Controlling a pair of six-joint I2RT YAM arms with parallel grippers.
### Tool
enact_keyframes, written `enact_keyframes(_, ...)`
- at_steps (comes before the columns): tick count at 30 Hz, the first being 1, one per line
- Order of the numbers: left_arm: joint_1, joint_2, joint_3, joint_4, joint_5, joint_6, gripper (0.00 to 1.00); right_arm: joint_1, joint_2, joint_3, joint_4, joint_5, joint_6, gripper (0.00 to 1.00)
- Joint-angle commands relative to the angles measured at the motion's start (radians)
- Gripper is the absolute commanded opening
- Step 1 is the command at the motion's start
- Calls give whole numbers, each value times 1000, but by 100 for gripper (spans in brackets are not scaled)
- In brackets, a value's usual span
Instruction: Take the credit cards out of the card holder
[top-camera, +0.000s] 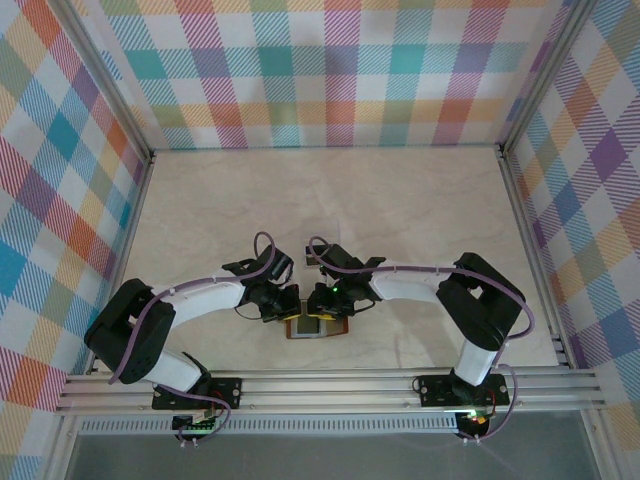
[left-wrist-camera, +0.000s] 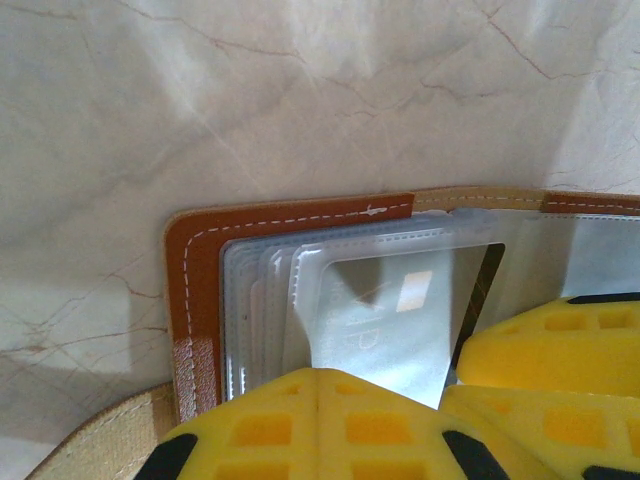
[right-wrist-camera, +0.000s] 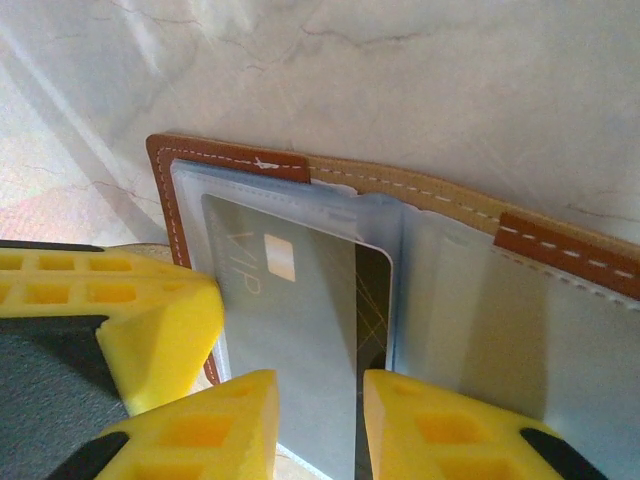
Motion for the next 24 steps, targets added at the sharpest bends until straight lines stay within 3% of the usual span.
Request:
enact_keyframes(1,-4,15,2,-25,-25,14,5,-6,-2,13,-75,36,-20,31)
enact_keyframes(24,-4,-10,13,-23,-19,11,6,-7,-63,-3,-47,20,-2,30)
